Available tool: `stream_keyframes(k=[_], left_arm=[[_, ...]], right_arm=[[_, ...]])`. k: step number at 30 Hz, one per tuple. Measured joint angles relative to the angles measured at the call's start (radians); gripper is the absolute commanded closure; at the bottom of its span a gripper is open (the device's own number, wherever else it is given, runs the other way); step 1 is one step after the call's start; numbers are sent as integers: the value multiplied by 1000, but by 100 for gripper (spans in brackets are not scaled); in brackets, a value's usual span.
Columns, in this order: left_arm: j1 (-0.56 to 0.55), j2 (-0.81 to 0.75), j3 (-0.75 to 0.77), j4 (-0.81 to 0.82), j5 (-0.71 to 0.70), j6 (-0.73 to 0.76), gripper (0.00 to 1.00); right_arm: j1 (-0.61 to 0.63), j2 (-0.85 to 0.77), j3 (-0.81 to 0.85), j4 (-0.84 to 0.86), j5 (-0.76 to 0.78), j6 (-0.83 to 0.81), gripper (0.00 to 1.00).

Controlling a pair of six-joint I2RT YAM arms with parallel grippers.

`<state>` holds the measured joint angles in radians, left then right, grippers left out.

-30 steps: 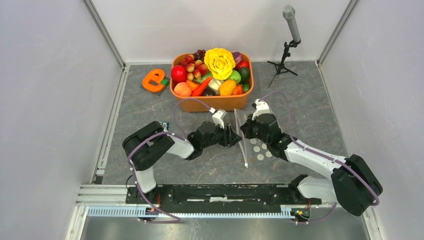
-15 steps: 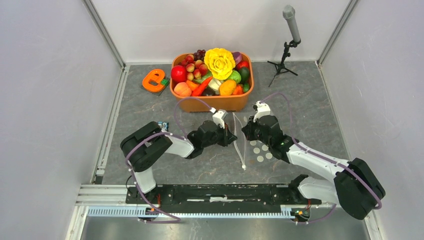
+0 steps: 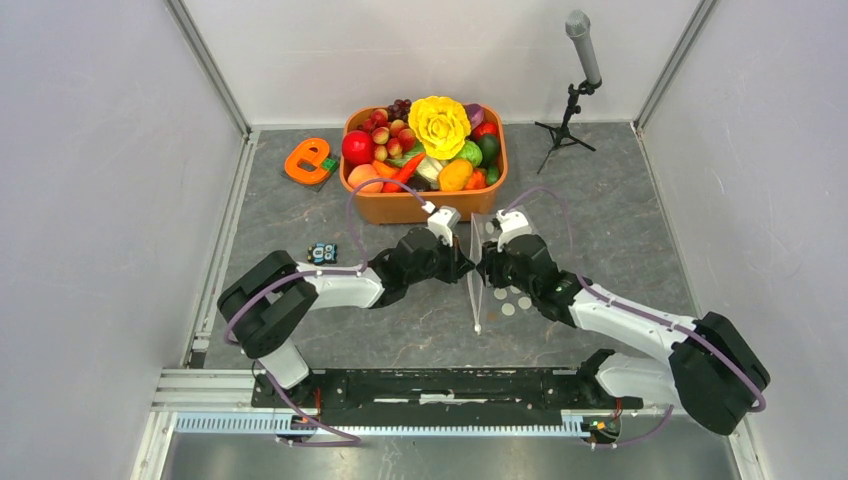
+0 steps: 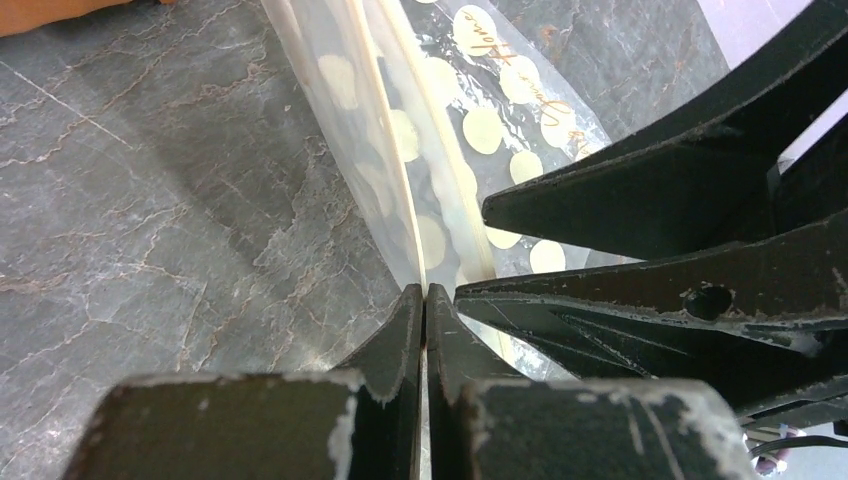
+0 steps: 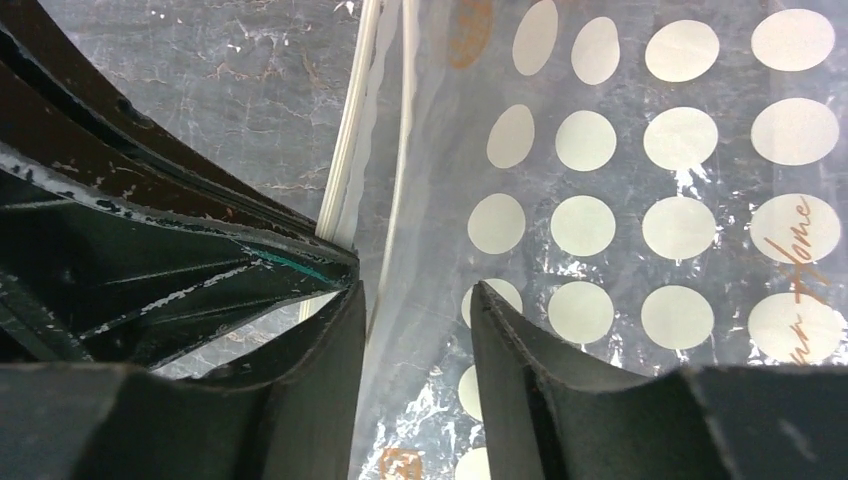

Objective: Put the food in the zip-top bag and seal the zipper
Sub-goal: Open the zipper of the food storage bag.

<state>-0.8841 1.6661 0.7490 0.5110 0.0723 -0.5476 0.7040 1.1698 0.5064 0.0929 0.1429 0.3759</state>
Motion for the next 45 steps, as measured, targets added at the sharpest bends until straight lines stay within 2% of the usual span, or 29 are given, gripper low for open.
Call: stream_keyframes(k=[5, 10, 14, 16, 18, 20, 25, 32, 39, 45], left_arm=[[0, -11, 14, -56, -12, 4, 98], [0, -30, 26, -97, -16, 10, 98], [0, -52, 28, -116, -19, 11, 98], [0, -53, 32, -121, -19, 11, 98], [0, -53, 33, -121, -20, 11, 98], [0, -53, 33, -121, -23, 11, 98], [1, -66, 34, -136, -44, 11, 98], [6, -85, 34, -170, -57, 18, 98], [32, -153, 20, -246, -149, 31, 98], [45, -165, 23, -302, -188, 48, 98]], right_arm=[[52, 15, 14, -16, 93, -8, 71], [99, 18, 16, -25, 185, -12, 68], [116, 25, 25, -30, 214, -19, 70], [121, 28, 30, -30, 216, -25, 79], [126, 29, 31, -29, 216, -27, 84], [127, 29, 31, -28, 217, -26, 85], [127, 28, 31, -23, 207, -21, 99], [127, 6, 31, -27, 185, -1, 100], [127, -76, 51, -119, 312, 27, 100], [127, -84, 135, -216, 390, 11, 100]])
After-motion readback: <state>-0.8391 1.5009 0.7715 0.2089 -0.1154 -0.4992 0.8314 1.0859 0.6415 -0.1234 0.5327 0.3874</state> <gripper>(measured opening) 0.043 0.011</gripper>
